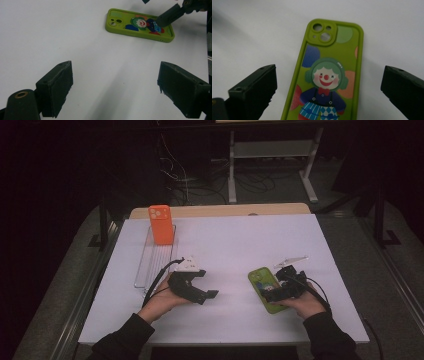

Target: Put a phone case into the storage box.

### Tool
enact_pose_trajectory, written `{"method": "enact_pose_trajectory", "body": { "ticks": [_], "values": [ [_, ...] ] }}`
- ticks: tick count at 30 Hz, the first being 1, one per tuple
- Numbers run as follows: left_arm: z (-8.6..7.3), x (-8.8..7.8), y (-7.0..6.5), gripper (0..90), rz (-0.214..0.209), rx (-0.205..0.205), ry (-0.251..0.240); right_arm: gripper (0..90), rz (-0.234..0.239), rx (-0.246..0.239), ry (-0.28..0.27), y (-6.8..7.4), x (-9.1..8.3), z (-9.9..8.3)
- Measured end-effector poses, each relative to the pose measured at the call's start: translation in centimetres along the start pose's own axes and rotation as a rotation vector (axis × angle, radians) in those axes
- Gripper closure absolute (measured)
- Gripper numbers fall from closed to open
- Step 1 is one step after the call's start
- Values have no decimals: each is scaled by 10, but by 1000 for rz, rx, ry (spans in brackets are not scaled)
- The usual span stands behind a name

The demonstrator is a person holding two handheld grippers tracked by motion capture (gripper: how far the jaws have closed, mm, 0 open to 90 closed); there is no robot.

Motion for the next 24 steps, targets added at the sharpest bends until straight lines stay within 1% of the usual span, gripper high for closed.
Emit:
{"method": "enact_pose_trajectory", "body": {
  "ticks": [4, 7, 8, 9, 11, 15, 17, 18, 19, 21, 23, 24],
  "values": [
    [0, 1, 0, 125, -3, -1, 3, 0, -5, -25, 31, 3, 5, -5],
    [-1, 1, -1, 125, -1, -2, 5, 0, -15, -15, 47, 3, 8, -9],
    [-1, 1, -1, 125, -1, -9, 7, 0, -17, -9, 57, 3, 8, -10],
    [-1, 1, 0, 124, -2, 1, 6, 0, -20, -13, 67, 3, 9, -12],
    [-1, 1, 0, 118, -1, 6, 8, 0, -25, -10, 83, 4, 11, -15],
    [-2, 1, -1, 88, 0, -4, 15, 0, -31, -37, 110, 4, 14, -19],
    [-1, 2, -1, 72, 0, -9, 14, 0, -36, -42, 120, 5, 16, -20],
    [-1, 3, -2, 49, 5, -17, 15, 0, -39, -43, 126, 5, 16, -21],
    [-2, 3, -1, 30, 4, -14, 17, 7, -37, -42, 136, 6, 16, -22],
    [-2, 3, 0, 18, 9, -10, 24, 11, -43, -45, 141, 6, 17, -23],
    [-3, 3, 1, 16, 13, -12, 31, 42, -40, -46, 151, 6, 17, -25],
    [-3, 4, 0, 3, 16, -24, 27, 44, -39, -49, 152, 6, 17, -25]
  ]
}}
Point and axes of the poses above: each handheld gripper's, and its own axes: x roughly forward along the jaws, z roughly out of its top, y roughly to its left, the point moved 8 cm from there along x, roughly forward along the jaws, and after that the axes turned 5 degrees about -y, right-handed, at the moved point
